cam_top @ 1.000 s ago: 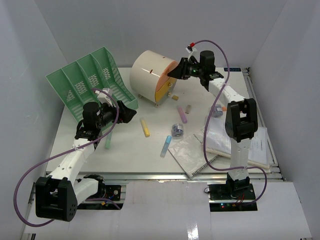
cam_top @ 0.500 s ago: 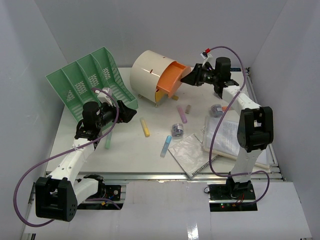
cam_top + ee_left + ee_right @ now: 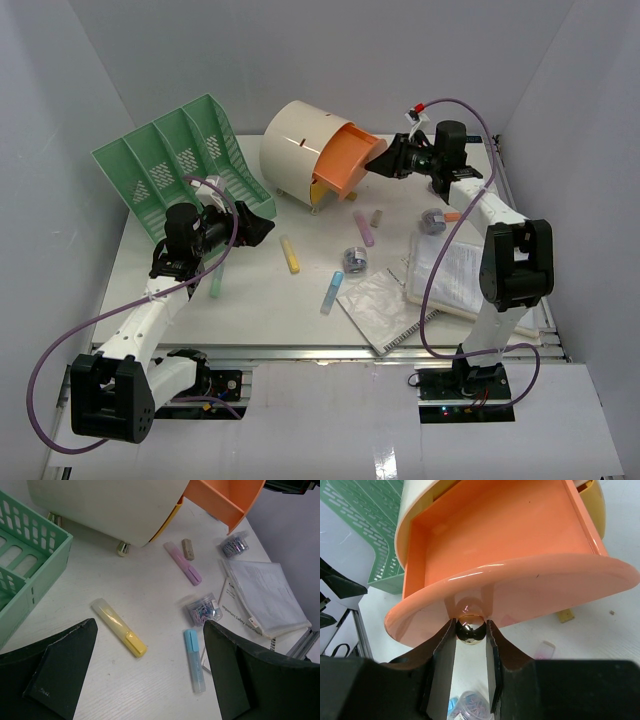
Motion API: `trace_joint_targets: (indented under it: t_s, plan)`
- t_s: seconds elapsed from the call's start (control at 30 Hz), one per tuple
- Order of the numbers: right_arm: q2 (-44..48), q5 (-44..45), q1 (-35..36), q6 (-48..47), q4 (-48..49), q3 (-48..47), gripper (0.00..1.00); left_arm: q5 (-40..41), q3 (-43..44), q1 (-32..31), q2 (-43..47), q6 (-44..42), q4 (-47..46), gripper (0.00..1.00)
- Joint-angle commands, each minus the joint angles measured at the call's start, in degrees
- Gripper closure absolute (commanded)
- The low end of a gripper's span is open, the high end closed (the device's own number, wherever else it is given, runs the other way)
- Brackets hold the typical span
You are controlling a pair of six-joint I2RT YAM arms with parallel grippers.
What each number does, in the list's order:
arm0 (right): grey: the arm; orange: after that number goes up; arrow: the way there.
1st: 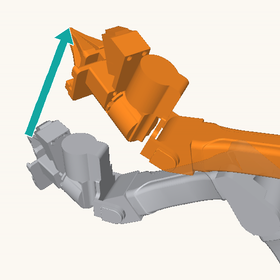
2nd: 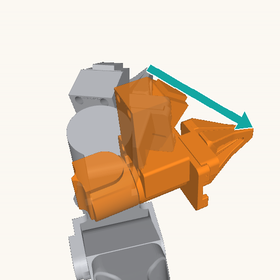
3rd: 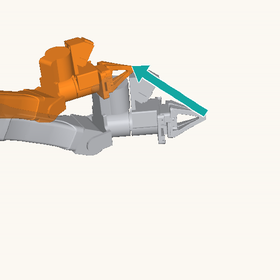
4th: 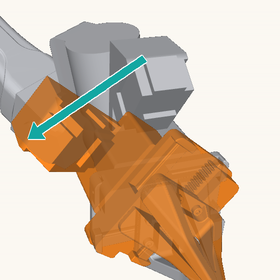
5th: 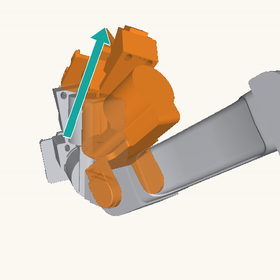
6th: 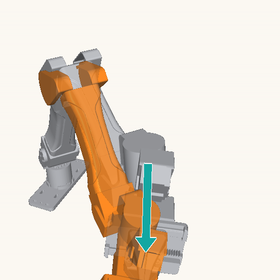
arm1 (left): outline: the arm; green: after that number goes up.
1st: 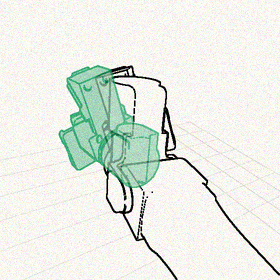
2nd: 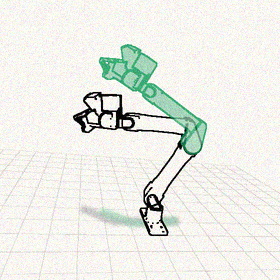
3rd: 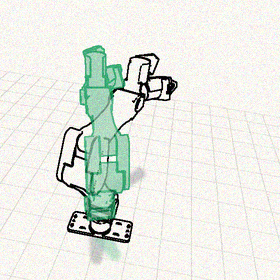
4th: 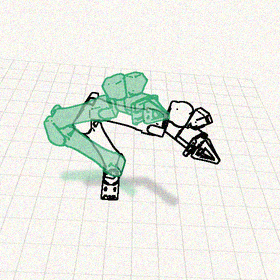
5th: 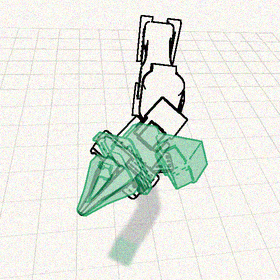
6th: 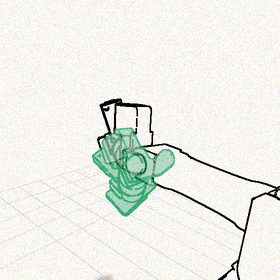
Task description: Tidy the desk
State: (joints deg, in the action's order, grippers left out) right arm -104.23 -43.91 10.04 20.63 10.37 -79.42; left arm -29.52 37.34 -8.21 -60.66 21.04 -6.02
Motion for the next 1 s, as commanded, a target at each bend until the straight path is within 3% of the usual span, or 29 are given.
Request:
trace_joint_targets:
  t_s: [0.0,0.47,0.7,0.97]
  plan:
    - [2.95,0.64,-0.95,-1.38,1.32,0.88,0.72,-1.57,2.06,0.03,0.22,0.23,-0.22,0.02]
    - [2.54,0.32,-2.20,-1.66,1.30,0.85,0.61,-1.86,2.12,-0.14,0.36,0.23,-0.22,0.02]
    - [2.78,0.39,-2.31,-2.05,1.15,1.09,0.31,-1.93,2.11,-0.31,0.28,0.14,-0.22,0.02]
    - [5.47,-1.48,-3.82,-3.91,1.00,3.82,0.21,-1.95,2.03,-0.37,0.60,0.14,-0.22,0.02]
